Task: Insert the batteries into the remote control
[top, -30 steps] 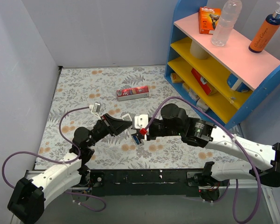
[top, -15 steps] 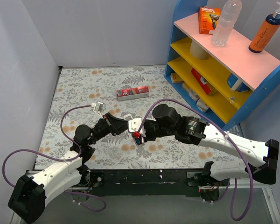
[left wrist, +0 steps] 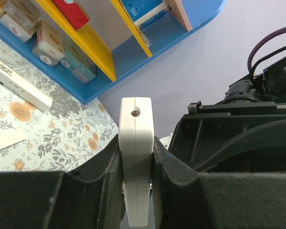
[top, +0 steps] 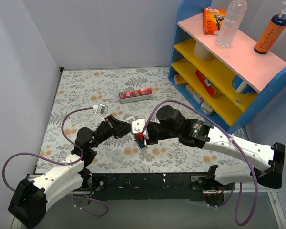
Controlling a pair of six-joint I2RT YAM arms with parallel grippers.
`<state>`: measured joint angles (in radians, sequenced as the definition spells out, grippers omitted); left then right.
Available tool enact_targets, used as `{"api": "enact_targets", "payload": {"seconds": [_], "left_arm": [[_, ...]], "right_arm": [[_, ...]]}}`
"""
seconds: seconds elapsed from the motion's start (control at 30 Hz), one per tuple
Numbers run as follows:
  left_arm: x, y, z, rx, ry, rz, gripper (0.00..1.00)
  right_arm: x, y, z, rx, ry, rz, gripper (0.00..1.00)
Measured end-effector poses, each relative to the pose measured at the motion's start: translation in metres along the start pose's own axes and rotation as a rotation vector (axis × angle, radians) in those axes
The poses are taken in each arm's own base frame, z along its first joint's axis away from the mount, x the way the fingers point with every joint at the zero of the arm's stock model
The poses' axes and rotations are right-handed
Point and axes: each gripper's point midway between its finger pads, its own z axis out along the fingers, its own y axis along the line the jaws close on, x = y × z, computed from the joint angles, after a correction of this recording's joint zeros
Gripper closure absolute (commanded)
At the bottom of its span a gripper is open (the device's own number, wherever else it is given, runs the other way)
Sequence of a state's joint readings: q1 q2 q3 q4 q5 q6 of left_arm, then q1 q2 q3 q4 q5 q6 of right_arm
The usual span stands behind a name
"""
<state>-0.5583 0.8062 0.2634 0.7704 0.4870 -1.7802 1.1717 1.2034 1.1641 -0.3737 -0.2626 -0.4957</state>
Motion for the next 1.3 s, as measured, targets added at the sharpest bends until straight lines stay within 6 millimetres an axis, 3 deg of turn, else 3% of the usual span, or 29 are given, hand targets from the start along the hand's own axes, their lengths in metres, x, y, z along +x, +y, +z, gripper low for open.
{"api": "enact_targets", "payload": {"seconds": [0.17,0.33,0.47,0.8,1.13,1.3], "left_arm": [[0.000,0.000,0.000,0.000,-0.001,-0.001,1.00],[-0.001,0.000,0.000,-0.002,-0.003,-0.002,1.00],[-0.001,0.000,0.000,-0.002,-0.005,-0.002,1.00],[-0.001,0.000,0.000,-0.003,-0.006,-0.002,1.00],[-0.001,0.001,0.000,-0.008,-0.005,-0.007,1.00],[-0.001,0.001,0.000,-0.008,-0.004,-0.007,1.00]], "right_arm": [[-0.010,-0.001,0.000,0.001,-0.044,0.015,0.63],[-0.016,-0.006,-0.012,0.058,-0.073,0.023,0.62],[-0.014,-0.008,-0.019,0.087,-0.080,0.035,0.62],[-0.001,-0.002,-0.013,0.064,-0.054,0.062,0.62],[0.007,0.003,-0.005,0.031,-0.029,0.076,0.68],[0.008,0.006,-0.005,0.017,-0.026,0.082,0.78]]}}
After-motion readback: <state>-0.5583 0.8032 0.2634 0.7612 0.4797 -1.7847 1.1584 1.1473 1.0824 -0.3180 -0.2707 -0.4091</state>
